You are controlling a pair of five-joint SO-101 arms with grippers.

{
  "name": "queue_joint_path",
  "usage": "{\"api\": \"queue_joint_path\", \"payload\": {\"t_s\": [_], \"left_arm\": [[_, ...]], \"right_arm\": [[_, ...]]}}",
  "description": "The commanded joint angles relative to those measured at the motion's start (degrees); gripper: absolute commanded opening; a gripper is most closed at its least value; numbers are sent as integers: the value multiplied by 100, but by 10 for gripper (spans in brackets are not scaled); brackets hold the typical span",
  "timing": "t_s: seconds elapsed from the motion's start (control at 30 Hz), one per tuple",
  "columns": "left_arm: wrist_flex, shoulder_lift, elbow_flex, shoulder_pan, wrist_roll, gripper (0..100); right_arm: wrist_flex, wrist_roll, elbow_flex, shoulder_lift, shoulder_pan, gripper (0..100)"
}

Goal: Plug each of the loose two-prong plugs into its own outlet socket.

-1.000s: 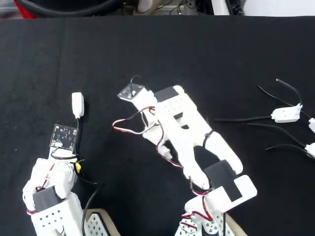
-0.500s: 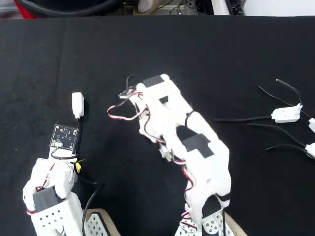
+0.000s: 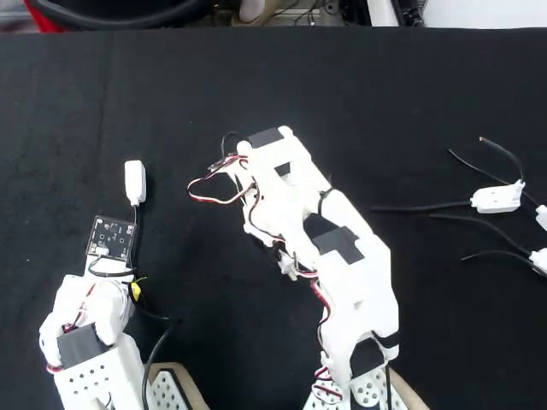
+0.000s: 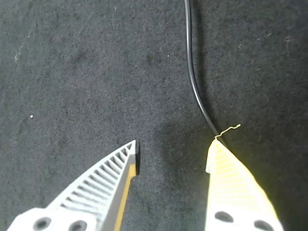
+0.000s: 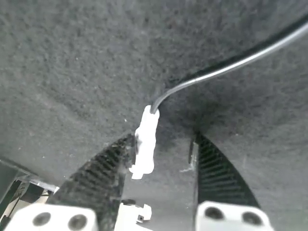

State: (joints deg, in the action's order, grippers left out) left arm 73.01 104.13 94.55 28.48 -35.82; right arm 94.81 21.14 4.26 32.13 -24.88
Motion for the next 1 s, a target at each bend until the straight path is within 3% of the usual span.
{"api": "queue_joint_path", "payload": {"t_s": [0.0, 0.77, 0.97], "left_arm": [[9, 26, -40, 57, -53, 238], [9, 26, -40, 48, -53, 238], [9, 26, -40, 48, -53, 238]], "right_arm": [[79, -18, 189, -13, 62, 177], [-202, -9, -224, -4, 53, 175], [-264, -9, -295, -4, 53, 120]]}}
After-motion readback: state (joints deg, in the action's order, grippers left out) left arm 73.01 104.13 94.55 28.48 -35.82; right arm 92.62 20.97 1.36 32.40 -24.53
